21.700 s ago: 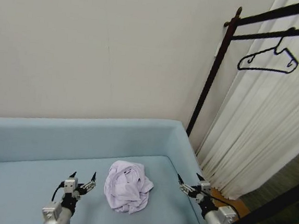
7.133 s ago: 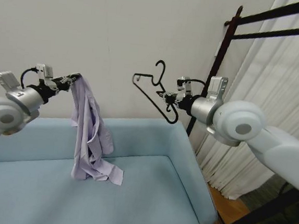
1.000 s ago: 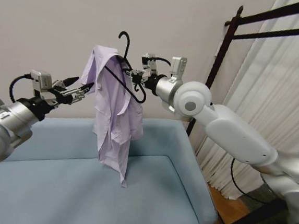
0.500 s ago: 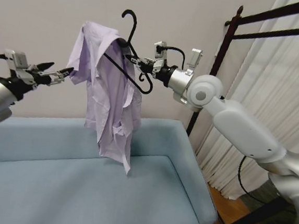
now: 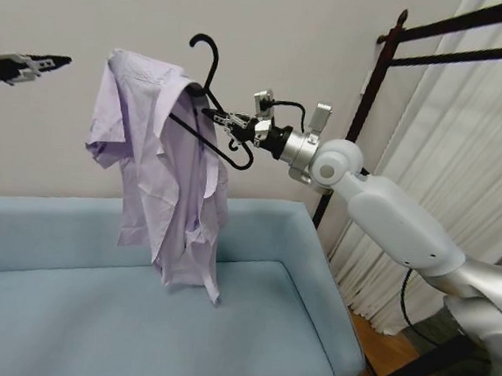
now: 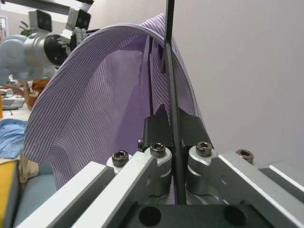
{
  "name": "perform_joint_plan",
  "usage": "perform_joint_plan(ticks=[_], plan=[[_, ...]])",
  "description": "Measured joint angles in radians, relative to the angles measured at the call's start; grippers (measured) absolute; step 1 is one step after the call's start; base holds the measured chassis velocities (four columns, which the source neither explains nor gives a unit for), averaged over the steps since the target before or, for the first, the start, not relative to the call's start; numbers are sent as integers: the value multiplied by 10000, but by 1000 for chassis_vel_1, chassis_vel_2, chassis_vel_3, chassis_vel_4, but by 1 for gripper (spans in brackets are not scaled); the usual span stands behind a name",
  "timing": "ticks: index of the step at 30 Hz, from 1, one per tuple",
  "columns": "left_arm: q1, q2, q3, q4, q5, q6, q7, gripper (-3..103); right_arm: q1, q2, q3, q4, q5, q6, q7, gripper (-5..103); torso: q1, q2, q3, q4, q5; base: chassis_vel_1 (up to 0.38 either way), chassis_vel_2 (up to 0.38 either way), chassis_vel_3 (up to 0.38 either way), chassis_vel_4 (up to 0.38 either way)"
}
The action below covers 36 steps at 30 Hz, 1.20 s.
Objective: Pick up the clothes from the sofa and hang them on the clothes hanger.
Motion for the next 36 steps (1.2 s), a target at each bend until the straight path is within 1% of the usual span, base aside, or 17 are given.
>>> perform_joint_plan(ticks=[1, 3, 6, 7, 10, 14, 15, 18, 19, 22, 24, 27, 28, 30, 31, 34, 36], plan=[[481, 346, -308, 179, -56, -72, 387, 100, 0, 5, -24, 2, -54, 0, -81, 2, 1, 1, 0, -1, -4, 0, 0, 0, 0], [682, 523, -415, 258, -64, -139, 509, 100, 0, 14, -46, 6, -96, 1, -119, 2, 0, 0, -1, -2, 0, 0, 0, 0, 0], [1166, 1192, -649, 379, 0, -642, 783, 100, -10, 29, -111, 63, -195, 0, -173, 2, 0, 0, -1, -7, 2, 0, 0, 0, 0], [1166, 1192, -649, 379, 0, -642, 783, 100, -10, 29, -111, 63, -195, 0, -173, 2, 0, 0, -1, -7, 2, 0, 0, 0, 0], [1400, 1807, -712, 101, 198, -1041, 1223, 100, -20, 15, -227, 150, -238, -18, -201, 2, 0, 1, -1, -5, 5, 0, 0, 0, 0], [1495, 2331, -725, -92, 183, -1128, 1540, 100, -11, 29, -319, 203, -282, -38, -239, 2, -1, 1, -1, -6, 5, 0, 0, 0, 0], [1633, 2657, -830, -16, 148, -1138, 1844, 100, 0, 53, -328, 227, -294, -54, -251, 2, 0, 1, -1, -4, 6, 0, 0, 0, 0], [2571, 3134, -1943, 500, 85, -981, 2401, 100, -7, 87, -239, 320, -304, -78, -245, 2, -1, 1, -1, 2, 5, 0, 0, 0, 0], [2571, 3134, -1943, 500, 85, -981, 2401, 100, -7, 87, -239, 320, -304, -78, -245, 2, -1, 1, -1, 2, 5, 0, 0, 0, 0], [3978, 3498, -3480, 1142, -8, -598, 2902, 100, -27, -47, -154, 509, -262, -120, -180, 2, 0, 1, -1, -8, 5, 0, 0, 0, 0], [4435, 3617, -3912, 1417, -28, -514, 3149, 100, -8, -132, -148, 572, -197, -177, -136, 2, 0, 1, 0, -10, 7, 0, 0, 0, 0], [4607, 3642, -4025, 1617, -26, -473, 3446, 100, 43, -174, -146, 566, -143, -209, -108, 2, 0, 0, -1, -10, 8, 0, 0, 0, 0], [4659, 3620, -4031, 1816, 26, -399, 3998, 100, 89, -197, -146, 520, -132, -229, -99, 2, 1, 1, 0, -7, 4, 0, 0, 0, 0], [4586, 3460, -3968, 1952, 100, -312, 4635, 100, 96, -205, -154, 461, -146, -233, -89, 2, 0, 1, 0, -3, 5, 0, 0, 0, 0], [4586, 3460, -3968, 1952, 100, -312, 4635, 100, 96, -205, -154, 461, -146, -233, -89, 2, 0, 1, 0, -3, 5, 0, 0, 0, 0], [4387, 3113, -3633, 1959, 238, -281, 5233, 100, 97, -200, -238, 410, -212, -233, -80, 2, -2, 1, -1, 4, -1, 0, 0, 0, 0], [4484, 3050, -3587, 2036, 386, -313, 5356, 100, 110, -129, -319, 419, -232, -234, -81, 2, -1, 1, -1, 2, -2, 0, 0, 0, 0]])
